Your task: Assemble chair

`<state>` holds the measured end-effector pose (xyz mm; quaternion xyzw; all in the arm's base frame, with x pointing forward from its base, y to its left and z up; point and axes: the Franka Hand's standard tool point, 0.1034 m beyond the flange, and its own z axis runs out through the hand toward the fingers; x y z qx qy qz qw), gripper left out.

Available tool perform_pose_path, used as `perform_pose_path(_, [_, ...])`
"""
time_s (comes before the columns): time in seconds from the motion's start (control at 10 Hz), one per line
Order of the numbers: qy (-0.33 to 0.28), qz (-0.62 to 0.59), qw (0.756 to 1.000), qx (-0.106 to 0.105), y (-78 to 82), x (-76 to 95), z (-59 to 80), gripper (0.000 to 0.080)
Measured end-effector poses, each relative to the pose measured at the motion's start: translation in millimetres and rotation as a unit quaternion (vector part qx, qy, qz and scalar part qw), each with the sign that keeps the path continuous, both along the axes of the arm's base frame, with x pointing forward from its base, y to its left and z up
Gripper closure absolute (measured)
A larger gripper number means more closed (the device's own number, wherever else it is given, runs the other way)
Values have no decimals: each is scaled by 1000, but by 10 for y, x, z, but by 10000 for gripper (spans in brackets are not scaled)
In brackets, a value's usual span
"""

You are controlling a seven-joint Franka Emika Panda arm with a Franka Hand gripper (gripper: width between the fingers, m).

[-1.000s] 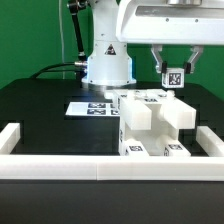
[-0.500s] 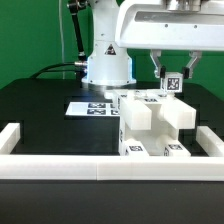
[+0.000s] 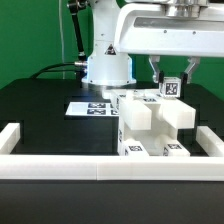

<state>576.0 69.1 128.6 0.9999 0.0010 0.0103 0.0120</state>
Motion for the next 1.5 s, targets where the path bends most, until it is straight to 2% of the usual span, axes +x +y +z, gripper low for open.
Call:
perform_pose_path(1.2, [0, -7, 1000, 0, -9, 1, 0, 509])
perform_pose_path(1.5, [-2, -99, 995, 3, -8, 1, -1, 509])
